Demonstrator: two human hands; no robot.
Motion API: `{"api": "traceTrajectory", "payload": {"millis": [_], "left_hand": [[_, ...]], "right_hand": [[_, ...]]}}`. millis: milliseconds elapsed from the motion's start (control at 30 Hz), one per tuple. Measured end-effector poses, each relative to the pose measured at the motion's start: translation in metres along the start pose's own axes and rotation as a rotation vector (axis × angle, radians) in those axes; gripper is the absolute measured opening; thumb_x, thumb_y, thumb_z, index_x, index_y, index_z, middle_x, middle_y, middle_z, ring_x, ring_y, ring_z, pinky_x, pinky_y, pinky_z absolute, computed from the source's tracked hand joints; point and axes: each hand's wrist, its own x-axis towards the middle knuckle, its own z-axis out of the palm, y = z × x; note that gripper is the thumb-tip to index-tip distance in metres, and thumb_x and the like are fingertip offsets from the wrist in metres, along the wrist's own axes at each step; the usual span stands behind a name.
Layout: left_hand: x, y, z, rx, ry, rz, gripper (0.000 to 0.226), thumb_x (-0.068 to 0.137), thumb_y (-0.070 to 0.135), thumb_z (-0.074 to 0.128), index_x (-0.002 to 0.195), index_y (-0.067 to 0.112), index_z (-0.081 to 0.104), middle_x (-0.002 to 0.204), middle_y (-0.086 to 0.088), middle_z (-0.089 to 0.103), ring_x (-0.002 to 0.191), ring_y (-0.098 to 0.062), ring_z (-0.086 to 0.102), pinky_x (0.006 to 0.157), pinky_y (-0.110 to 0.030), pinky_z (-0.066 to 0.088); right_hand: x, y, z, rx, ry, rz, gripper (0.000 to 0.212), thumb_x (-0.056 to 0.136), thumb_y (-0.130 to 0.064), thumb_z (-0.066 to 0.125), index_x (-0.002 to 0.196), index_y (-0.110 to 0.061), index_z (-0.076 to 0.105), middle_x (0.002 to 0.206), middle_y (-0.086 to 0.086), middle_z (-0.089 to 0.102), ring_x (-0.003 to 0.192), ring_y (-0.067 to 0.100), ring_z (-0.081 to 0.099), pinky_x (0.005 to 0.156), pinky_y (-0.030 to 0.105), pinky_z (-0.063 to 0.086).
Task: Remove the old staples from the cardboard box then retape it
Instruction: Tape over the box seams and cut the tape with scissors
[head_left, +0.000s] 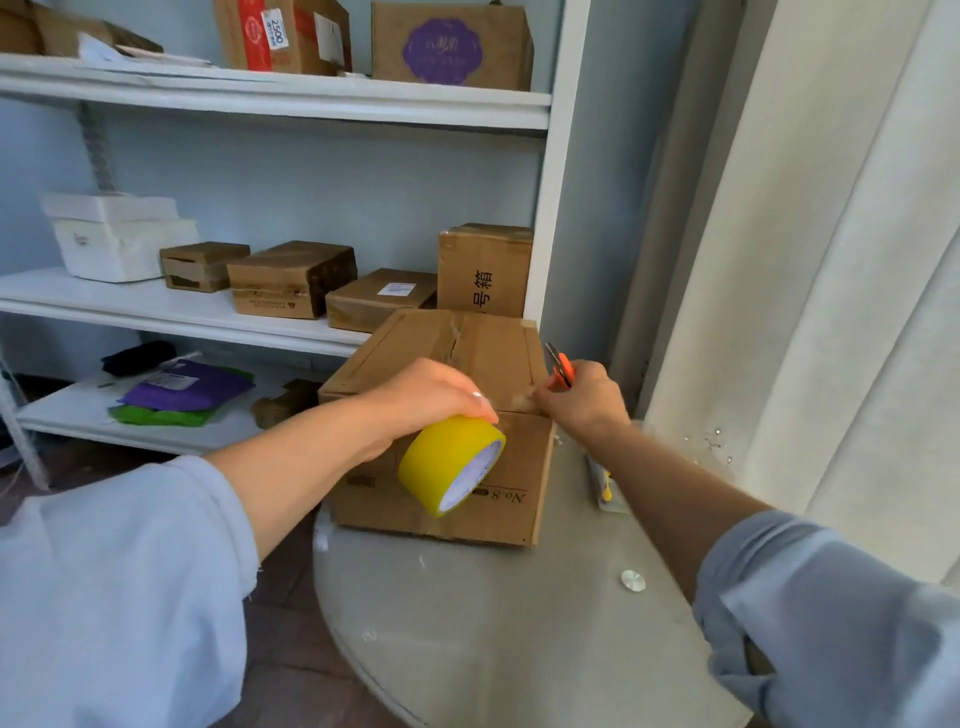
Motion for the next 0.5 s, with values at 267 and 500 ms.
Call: {"api": "traceTrajectory", "payload": {"millis": [267, 500], "left_hand": [[0.013, -0.020, -0.005, -0.094, 0.104, 0.055, 0.012, 0.087, 0.015, 0.064, 0.092, 0.018, 0.075, 0.123, 0.006, 0.052, 0.131, -0.002, 0.033, 0.097, -0.021, 0.022], [0.024, -0.038, -0.044, -0.111, 0.232, -0.033, 0.008, 0.068, 0.020, 0.078, 0.068, 0.028, 0.078, 0.113, 0.003, 0.068, 0.130, -0.007, 0.039, 0.112, -0.031, 0.025]], "right_hand": [[-0.015, 0.033, 0.033, -0.243, 0.176, -0.301, 0.034, 0.099, -0.037, 0.045, 0.098, -0.009, 0.064, 0.103, 0.007, 0.062, 0.105, 0.026, 0.051, 0.077, 0.035, 0.039], [0.008, 0.001, 0.032, -0.415, 0.145, -0.237, 0.031, 0.101, -0.035, 0.039, 0.091, -0.015, 0.059, 0.087, 0.002, 0.062, 0.087, 0.026, 0.061, 0.085, 0.037, 0.047]]}}
